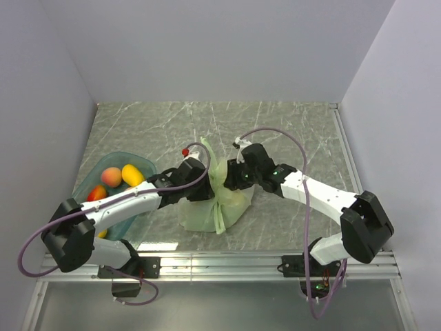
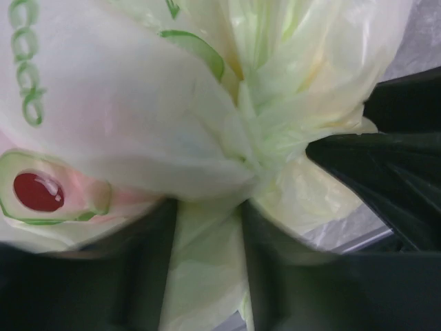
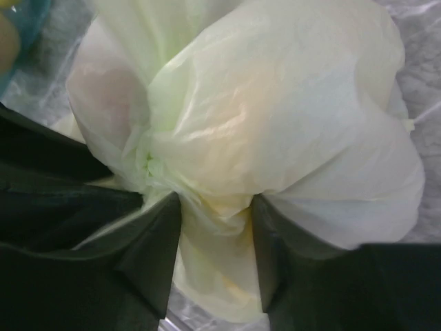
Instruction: Untie the knot of the plastic bag and take out the fruit
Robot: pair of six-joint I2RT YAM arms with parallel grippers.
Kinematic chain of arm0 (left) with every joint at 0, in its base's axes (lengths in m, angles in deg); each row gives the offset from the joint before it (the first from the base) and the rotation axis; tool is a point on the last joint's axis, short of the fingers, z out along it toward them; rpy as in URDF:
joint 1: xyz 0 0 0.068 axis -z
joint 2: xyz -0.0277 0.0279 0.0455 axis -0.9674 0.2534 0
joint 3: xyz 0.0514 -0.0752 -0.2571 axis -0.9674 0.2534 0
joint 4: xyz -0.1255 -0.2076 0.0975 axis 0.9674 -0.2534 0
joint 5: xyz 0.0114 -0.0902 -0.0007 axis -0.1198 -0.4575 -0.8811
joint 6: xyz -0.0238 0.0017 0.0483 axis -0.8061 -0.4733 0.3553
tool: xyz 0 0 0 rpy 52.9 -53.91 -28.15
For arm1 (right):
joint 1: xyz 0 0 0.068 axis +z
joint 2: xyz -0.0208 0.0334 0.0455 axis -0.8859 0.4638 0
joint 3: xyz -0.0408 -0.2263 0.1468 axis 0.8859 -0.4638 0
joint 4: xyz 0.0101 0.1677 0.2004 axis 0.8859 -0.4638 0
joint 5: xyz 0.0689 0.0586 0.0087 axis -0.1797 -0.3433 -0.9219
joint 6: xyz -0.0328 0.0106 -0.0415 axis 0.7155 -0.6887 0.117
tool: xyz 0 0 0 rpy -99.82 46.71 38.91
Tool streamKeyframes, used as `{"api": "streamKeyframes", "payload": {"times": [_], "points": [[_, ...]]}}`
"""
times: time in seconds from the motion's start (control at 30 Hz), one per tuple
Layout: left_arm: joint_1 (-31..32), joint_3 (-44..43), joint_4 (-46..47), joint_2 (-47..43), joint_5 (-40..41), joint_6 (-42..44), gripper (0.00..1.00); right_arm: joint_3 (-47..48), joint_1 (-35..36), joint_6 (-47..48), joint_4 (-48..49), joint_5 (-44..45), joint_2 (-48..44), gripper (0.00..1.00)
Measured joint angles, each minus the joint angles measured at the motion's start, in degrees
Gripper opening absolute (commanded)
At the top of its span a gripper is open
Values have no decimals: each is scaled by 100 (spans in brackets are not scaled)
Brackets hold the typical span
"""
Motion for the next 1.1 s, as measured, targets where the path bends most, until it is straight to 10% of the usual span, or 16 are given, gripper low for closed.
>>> {"api": "streamKeyframes", "payload": {"times": [0.1,0.17,0.43,0.67,0.73,0.87,1.1], "points": [[0,136,267,63,-120,-138,2,-118,4,-109,282,-17,-22,12],[-2,173,433,70,-149,-197,1,-136,17,-162,470,-11,-116,0],[-39,358,564,-122,31,-192,1,-588,-203,-275,511,282,-542,0],[-1290,1040,260,-1379,254,-203,1,-1550,-2260,-658,168,396,-1803,0],[-1709,1200,188,-1672,234,-179,1,-1700,-2444,-710,4,363,-2087,10],[-1884,1248,267,-1860,-114,33,1,-1707,-2354,-654,-262,203,-2422,64],[-1878,1246,468,-1847,-868,551,4,-671,-1067,22,-1145,625,-2846,83]]}}
